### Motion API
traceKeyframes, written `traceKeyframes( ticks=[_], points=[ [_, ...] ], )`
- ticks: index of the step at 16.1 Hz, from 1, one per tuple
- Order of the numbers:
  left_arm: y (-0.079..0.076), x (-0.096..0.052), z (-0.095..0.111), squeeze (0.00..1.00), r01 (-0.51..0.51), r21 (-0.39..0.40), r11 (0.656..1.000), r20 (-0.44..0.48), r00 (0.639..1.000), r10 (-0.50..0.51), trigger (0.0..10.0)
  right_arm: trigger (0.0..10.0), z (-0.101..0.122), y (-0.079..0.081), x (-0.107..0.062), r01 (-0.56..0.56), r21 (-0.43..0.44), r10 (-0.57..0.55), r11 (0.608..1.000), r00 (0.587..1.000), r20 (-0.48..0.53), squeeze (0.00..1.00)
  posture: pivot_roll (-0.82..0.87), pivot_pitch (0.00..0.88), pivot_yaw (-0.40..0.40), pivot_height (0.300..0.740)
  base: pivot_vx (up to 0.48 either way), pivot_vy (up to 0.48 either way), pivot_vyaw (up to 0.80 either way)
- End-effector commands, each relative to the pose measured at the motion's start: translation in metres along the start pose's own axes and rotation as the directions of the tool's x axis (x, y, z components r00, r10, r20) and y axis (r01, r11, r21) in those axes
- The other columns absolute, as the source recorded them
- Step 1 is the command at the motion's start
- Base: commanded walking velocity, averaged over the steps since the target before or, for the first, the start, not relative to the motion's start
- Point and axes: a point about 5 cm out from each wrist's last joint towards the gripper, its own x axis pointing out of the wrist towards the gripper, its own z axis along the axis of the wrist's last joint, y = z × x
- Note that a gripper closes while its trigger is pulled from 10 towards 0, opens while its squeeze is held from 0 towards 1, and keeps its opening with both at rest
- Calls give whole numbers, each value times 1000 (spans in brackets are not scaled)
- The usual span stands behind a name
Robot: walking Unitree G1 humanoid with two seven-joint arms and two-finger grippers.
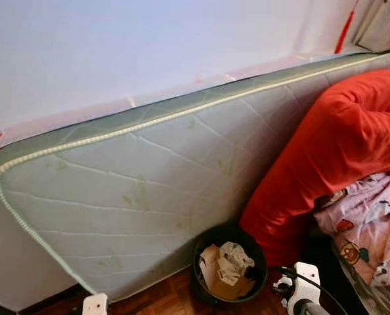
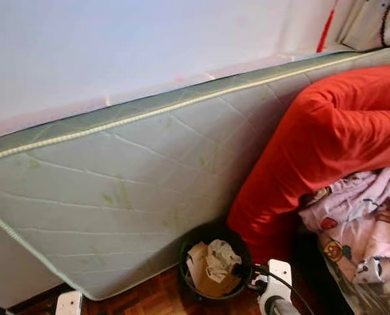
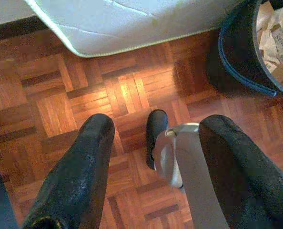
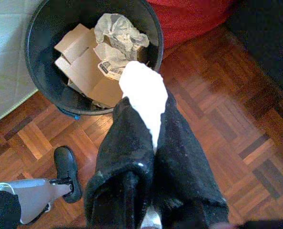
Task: Clean up the room
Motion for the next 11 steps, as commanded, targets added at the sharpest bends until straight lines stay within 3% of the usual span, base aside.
traceKeyframes(
  ticks=[1,9,11],
  points=[
    [1,0,-2,0,2,21,1000,-18,1000,-1,10000,10000,1,0,0,0,10,0,1000,1000,1,0,132,0,-6,740,0,0,0],
    [8,-1,-1,0,-15,69,997,-41,999,18,10000,10000,-5,5,0,-9,8,9,1000,1000,-18,0,127,0,18,740,0,0,0],
    [4,1,3,0,-7,70,998,-29,1000,9,10000,10000,-5,5,0,-2,10,2,1000,1000,-17,0,136,1,14,740,0,0,800]
  ],
)
